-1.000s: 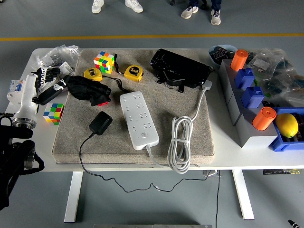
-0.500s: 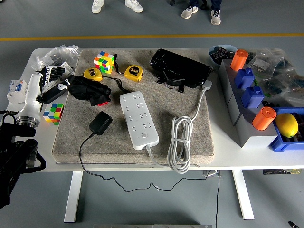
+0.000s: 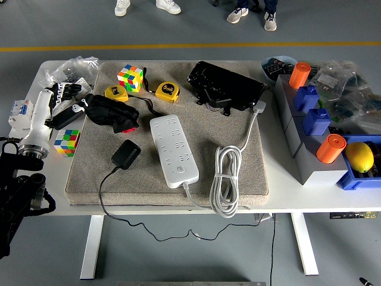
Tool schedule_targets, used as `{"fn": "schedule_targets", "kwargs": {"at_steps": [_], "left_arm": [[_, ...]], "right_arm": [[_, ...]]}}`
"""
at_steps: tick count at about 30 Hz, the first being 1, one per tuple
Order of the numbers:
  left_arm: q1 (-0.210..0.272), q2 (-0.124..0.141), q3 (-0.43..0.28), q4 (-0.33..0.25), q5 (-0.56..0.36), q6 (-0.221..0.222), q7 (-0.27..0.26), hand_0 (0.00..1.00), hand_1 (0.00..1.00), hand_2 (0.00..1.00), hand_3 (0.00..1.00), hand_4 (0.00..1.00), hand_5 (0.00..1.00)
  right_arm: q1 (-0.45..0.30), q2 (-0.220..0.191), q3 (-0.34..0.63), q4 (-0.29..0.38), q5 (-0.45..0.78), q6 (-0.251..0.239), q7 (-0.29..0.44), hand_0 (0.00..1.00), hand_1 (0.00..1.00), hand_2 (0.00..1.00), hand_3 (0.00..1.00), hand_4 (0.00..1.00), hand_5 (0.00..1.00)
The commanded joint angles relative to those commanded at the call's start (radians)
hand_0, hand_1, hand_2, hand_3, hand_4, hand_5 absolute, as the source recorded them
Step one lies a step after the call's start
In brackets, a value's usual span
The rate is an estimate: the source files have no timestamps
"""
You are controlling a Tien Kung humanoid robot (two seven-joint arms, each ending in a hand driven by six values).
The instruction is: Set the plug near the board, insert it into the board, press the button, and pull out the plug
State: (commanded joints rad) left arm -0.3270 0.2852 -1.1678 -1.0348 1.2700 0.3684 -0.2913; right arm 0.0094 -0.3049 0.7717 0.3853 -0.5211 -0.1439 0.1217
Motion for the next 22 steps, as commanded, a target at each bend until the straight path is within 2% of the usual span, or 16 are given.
{"fn": "schedule_targets", "kwargs": {"at_steps": [22], "left_arm": [[0.035, 0.019, -0.005, -0.007, 0.000, -0.002, 0.000, 0.686, 0.694, 0.669, 0.613, 0.867, 0.455]], "right_arm": [[-0.006, -0.009, -0.036, 0.000, -0.003, 0.000, 0.001, 0.611, 0.633, 0.649, 0.554, 0.998, 0.472]]}}
